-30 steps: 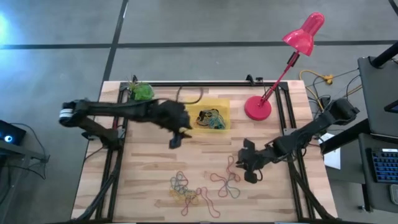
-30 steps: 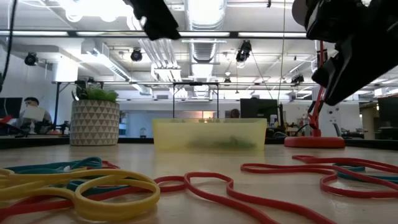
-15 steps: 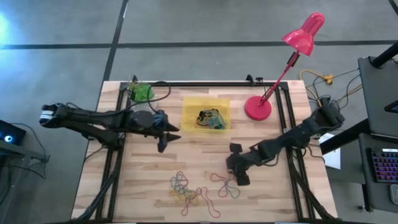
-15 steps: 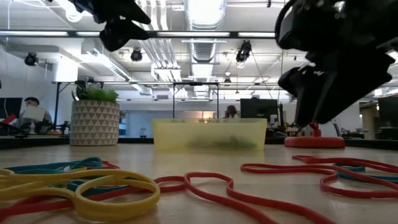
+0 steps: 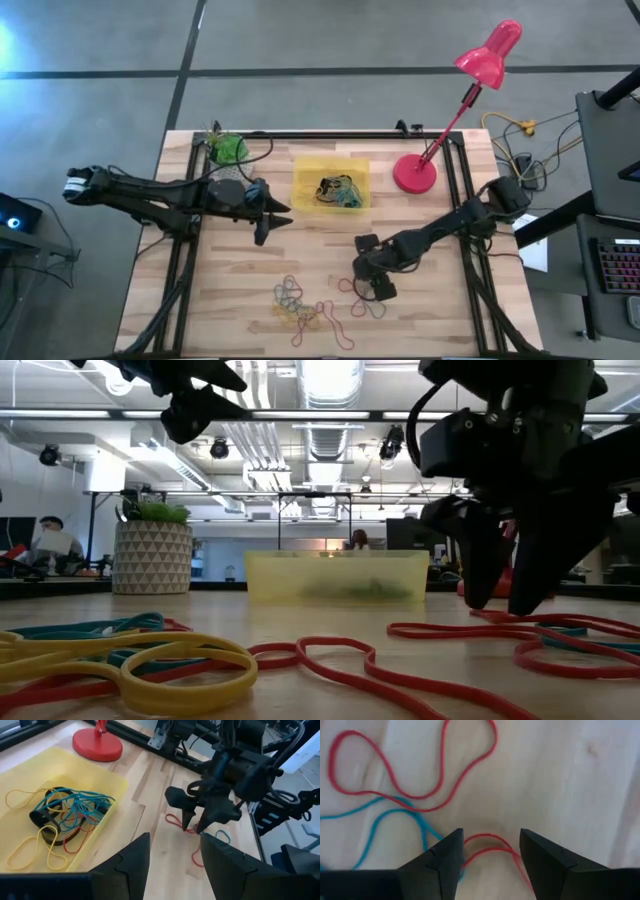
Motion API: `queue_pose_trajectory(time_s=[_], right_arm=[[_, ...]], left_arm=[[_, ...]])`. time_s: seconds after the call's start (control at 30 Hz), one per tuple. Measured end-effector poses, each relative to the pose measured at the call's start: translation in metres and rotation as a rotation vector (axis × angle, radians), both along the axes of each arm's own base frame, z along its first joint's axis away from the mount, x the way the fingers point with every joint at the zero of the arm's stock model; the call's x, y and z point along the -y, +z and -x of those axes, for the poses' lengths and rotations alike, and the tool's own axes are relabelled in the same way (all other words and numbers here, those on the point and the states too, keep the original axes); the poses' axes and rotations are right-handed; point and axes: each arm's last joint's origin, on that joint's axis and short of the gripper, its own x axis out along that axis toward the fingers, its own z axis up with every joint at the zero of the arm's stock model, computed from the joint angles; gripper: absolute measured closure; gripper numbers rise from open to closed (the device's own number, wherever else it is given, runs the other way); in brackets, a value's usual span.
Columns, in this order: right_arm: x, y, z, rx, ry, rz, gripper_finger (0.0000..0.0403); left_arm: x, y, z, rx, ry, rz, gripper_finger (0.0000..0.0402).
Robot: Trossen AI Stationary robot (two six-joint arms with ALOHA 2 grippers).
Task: Pick and place rubber bands into bin
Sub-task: Put the red rubber band into the yellow bin
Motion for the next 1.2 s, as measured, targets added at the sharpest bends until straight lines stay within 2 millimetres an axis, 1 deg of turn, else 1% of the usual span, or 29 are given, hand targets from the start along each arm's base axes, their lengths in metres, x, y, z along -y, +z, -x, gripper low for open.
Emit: queue_pose_trajectory(time_s=[0.1, 0.27, 0.47, 0.53, 0.6, 0.8, 0.83, 1.07, 1.2], right_arm=[[0.002, -0.005, -0.001, -0.06, -0.011, -0.034, 0.0225], [0.008, -0.015, -0.002, -0.172, -0.079, -0.11, 0.0231], [0.01, -0.016, -0.001, -0.194, -0.109, -0.097, 0.0244], [0.01, -0.014, -0.001, -0.186, -0.108, -0.085, 0.0257], [0.012, -0.012, 0.0, -0.181, -0.102, -0.084, 0.0278], [0.016, -0.008, 0.001, -0.176, -0.101, -0.079, 0.0376], [0.016, -0.007, 0.001, -0.176, -0.102, -0.079, 0.0385], [0.017, -0.003, 0.003, -0.176, -0.107, -0.082, 0.0394], [0.017, 0.008, 0.006, -0.156, -0.125, -0.097, 0.0394]], left_arm=[[0.0, 0.0, -0.001, 0.008, -0.002, 0.0, 0.0243], [0.001, 0.0, -0.003, 0.015, -0.002, 0.0, 0.0243], [0.001, 0.0, -0.003, 0.012, -0.004, -0.005, 0.0243], [0.001, 0.0, -0.003, 0.012, -0.004, -0.006, 0.0243], [0.001, 0.0, -0.003, 0.012, -0.003, -0.007, 0.0243], [0.0, 0.0, -0.003, 0.011, 0.009, -0.014, 0.0243], [0.0, 0.0, -0.003, 0.011, 0.009, -0.014, 0.0243], [0.0, 0.0, -0.003, 0.009, 0.012, -0.015, 0.0243], [0.0, -0.001, -0.003, 0.008, 0.012, -0.015, 0.0243]])
